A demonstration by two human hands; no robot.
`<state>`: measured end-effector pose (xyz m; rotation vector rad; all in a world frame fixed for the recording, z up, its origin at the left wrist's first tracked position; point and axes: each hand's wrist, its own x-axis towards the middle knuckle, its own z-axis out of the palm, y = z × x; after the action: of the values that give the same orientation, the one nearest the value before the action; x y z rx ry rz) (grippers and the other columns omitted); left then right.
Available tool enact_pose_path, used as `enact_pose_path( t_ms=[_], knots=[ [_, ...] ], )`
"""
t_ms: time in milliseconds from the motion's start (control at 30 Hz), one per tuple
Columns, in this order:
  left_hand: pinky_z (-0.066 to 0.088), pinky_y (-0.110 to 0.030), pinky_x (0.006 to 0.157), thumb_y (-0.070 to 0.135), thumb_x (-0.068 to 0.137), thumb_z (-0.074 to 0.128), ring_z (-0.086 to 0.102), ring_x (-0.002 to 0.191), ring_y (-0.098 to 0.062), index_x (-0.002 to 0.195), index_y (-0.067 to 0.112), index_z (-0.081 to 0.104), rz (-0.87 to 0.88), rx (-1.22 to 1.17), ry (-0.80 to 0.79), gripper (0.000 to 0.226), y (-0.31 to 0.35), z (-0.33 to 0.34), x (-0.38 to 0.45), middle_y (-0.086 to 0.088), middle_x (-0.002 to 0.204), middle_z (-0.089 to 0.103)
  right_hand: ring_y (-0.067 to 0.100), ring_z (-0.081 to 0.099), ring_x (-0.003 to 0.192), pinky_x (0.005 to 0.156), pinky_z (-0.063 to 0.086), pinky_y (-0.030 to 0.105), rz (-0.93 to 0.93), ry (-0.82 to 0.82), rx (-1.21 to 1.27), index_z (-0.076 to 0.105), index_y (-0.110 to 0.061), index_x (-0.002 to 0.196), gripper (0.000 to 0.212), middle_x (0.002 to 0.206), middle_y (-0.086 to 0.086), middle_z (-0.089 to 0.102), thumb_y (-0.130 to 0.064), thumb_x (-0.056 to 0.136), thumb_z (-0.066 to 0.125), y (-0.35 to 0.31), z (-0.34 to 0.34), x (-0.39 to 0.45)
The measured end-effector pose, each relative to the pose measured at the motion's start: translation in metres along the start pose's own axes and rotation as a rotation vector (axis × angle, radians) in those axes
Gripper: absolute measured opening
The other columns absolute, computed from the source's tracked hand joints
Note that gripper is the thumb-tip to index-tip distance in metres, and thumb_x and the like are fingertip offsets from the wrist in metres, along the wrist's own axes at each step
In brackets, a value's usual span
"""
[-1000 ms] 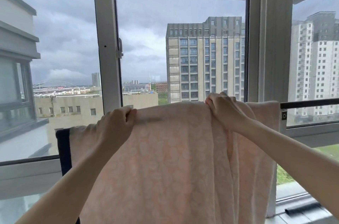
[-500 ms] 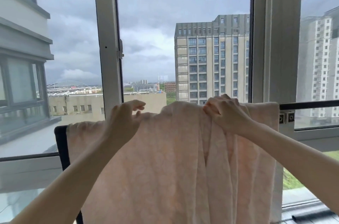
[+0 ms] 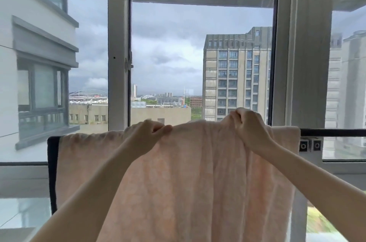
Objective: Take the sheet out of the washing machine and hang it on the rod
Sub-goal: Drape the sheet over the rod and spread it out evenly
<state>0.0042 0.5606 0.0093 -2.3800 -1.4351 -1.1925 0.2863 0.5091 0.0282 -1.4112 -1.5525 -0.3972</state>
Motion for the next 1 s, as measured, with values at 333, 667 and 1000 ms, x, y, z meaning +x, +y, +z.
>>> enact_pose_path(
  t_ms=[333,667,1000],
  knots=[
    [0.033,-0.031,0.059,0.043,0.095,0.054,0.045,0.053,-0.022,0.049,0.041,0.054,-0.118,-0.036,0.05,0.045,0.018,0.006,0.009,0.01,0.036,0.036,0.022,0.062,0.076,0.075,0.051,0.04,0.009,-0.07,-0.065,0.06,-0.012,0.079,0.027,0.077,0.003,0.064,-0.025,0.099,0.047,0.055,-0.033,0.004],
    [0.053,-0.035,0.09,0.027,0.086,0.071,0.067,0.092,-0.001,0.095,0.03,0.076,0.097,-0.23,0.03,0.011,0.046,0.01,0.004,0.016,0.094,0.073,0.01,0.054,0.098,0.08,0.04,0.023,-0.293,-0.204,-0.13,0.07,-0.021,0.107,0.022,0.104,-0.006,0.067,-0.033,0.091,0.06,-0.006,-0.015,-0.008],
    [0.041,-0.024,0.067,0.016,0.091,0.064,0.066,0.076,-0.01,0.084,0.022,0.07,-0.031,-0.359,0.219,0.011,0.043,0.006,0.011,0.01,0.083,0.069,0.008,0.062,0.087,0.087,0.046,0.022,-0.157,-0.195,0.001,0.072,-0.018,0.098,0.012,0.093,-0.006,0.071,-0.021,0.087,0.068,0.009,-0.023,-0.007]
  ],
)
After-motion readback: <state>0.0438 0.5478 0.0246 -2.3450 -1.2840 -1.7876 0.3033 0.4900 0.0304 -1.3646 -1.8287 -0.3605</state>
